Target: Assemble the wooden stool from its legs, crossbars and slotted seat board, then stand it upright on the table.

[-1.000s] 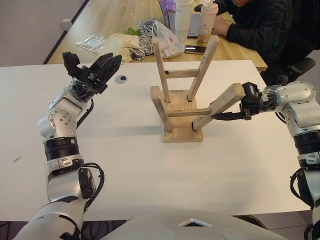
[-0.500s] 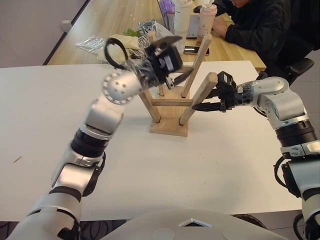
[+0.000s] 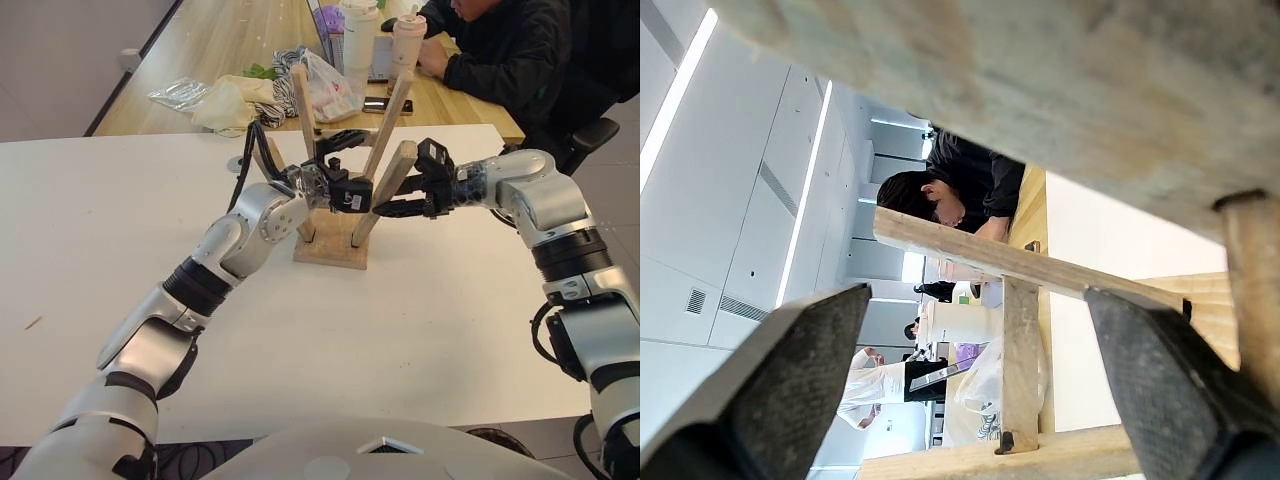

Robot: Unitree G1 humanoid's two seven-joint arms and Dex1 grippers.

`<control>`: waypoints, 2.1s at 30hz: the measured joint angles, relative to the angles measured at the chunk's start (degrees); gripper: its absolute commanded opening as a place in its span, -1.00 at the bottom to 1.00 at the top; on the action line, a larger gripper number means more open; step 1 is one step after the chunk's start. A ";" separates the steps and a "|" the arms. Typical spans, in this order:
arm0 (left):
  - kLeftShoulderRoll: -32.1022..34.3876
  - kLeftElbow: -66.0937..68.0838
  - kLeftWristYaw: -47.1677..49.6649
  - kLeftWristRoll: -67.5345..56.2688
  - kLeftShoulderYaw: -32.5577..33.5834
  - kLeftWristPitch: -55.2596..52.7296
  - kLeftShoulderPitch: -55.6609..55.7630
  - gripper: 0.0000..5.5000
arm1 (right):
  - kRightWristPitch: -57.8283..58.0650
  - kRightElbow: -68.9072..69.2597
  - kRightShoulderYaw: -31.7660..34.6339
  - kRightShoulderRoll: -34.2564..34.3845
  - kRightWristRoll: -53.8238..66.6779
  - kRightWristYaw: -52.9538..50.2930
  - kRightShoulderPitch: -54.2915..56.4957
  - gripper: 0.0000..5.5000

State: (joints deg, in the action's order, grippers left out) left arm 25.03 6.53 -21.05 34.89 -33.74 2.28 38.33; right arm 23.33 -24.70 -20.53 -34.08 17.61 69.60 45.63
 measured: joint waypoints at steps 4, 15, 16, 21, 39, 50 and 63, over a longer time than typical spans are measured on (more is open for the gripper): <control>-0.59 0.04 0.30 0.00 1.38 0.00 -0.05 0.44 | -5.27 -6.29 -2.45 2.34 -0.63 0.18 3.28 -0.27; -4.31 -16.91 -9.13 -34.75 30.70 -22.71 7.94 0.44 | -11.02 -8.45 -1.90 4.11 -2.40 -1.22 3.57 -0.14; -4.67 -17.62 -8.76 -41.83 37.22 -27.94 13.58 0.44 | -11.93 -8.08 -1.43 4.16 -2.39 -1.21 2.95 -0.11; 0.77 2.51 -7.88 -50.04 50.54 -27.90 23.20 0.44 | -12.07 -9.00 -1.28 4.49 -5.01 1.05 -5.08 0.14; -11.58 20.60 -48.93 -68.87 40.55 -26.91 -11.36 0.44 | -24.47 -21.08 17.86 15.28 -0.61 -21.63 -9.32 0.14; -0.09 7.80 -44.19 -72.17 38.06 -34.58 -21.90 0.44 | -39.78 -37.61 23.57 8.80 -5.79 -25.74 -5.12 0.14; -9.07 57.64 -18.00 -58.71 47.44 -0.75 15.27 0.44 | -37.59 -28.65 26.63 8.58 -4.48 -15.48 -12.84 0.14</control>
State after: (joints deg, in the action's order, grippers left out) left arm 15.97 64.17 -39.05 -23.82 13.70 1.53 53.60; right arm -14.27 -53.35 6.10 -25.50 13.13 54.12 32.79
